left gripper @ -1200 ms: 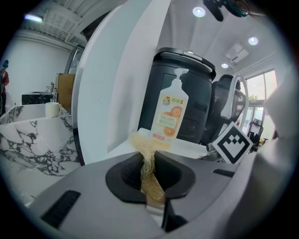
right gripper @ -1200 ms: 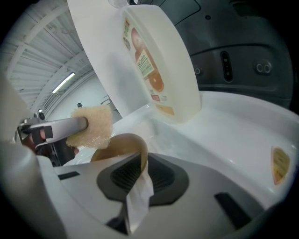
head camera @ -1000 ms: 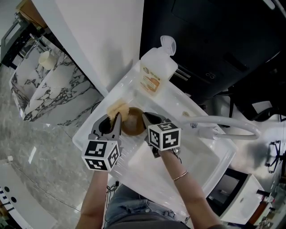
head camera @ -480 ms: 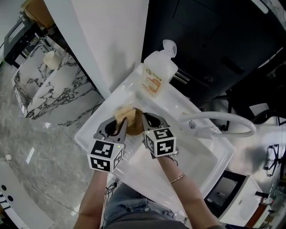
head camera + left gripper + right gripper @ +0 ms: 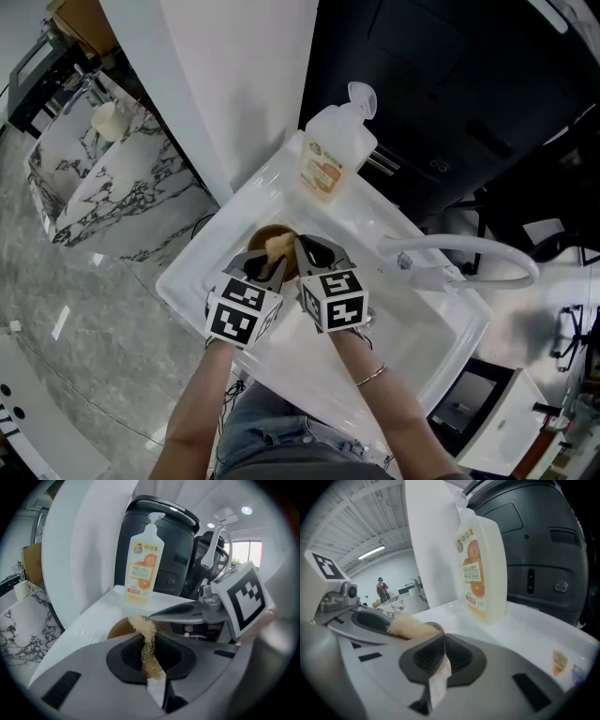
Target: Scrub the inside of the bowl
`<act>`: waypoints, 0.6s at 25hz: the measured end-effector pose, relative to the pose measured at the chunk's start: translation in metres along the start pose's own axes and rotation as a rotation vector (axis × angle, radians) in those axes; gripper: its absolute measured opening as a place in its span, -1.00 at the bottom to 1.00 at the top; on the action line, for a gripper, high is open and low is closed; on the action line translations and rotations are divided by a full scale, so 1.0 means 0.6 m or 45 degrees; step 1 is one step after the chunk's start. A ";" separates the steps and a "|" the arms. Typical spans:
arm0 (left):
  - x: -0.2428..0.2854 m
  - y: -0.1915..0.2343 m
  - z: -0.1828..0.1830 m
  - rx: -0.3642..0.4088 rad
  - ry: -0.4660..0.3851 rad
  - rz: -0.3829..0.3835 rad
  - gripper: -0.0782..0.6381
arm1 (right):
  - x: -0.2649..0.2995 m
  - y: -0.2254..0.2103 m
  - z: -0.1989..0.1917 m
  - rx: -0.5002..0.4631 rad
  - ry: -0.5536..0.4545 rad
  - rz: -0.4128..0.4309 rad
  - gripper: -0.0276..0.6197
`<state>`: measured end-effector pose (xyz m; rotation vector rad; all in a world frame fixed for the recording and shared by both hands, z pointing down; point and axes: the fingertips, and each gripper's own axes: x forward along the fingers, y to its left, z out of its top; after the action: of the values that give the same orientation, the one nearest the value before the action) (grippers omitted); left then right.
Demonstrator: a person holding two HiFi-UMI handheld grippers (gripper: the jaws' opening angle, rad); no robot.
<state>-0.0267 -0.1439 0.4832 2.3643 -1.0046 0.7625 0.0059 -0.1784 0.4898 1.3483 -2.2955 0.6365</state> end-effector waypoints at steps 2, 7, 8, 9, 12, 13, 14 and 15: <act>0.011 0.001 -0.002 0.018 0.024 0.009 -0.66 | 0.001 0.004 0.002 -0.017 -0.001 0.001 -0.85; 0.036 0.025 -0.001 0.059 0.071 0.097 -0.66 | 0.005 -0.002 0.010 -0.045 -0.014 -0.014 -0.85; 0.039 0.033 -0.002 0.064 0.074 0.121 -0.66 | 0.005 -0.004 0.012 -0.052 -0.014 -0.015 -0.85; 0.042 0.041 -0.003 0.067 0.076 0.146 -0.66 | 0.005 -0.004 0.012 -0.059 -0.011 -0.014 -0.85; 0.041 0.061 -0.005 0.061 0.076 0.213 -0.66 | 0.005 -0.005 0.010 -0.079 -0.002 -0.011 -0.85; 0.040 0.067 -0.005 0.058 0.078 0.233 -0.66 | 0.005 -0.005 0.009 -0.086 0.001 -0.013 -0.85; 0.038 0.073 -0.005 0.056 0.079 0.254 -0.66 | 0.005 -0.006 0.008 -0.091 0.004 -0.017 -0.85; 0.035 0.080 -0.006 0.054 0.080 0.276 -0.66 | 0.004 -0.008 0.006 -0.095 0.009 -0.022 -0.85</act>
<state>-0.0519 -0.1824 0.5085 2.2750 -1.2432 0.9396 0.0084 -0.1844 0.4889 1.3285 -2.2763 0.5437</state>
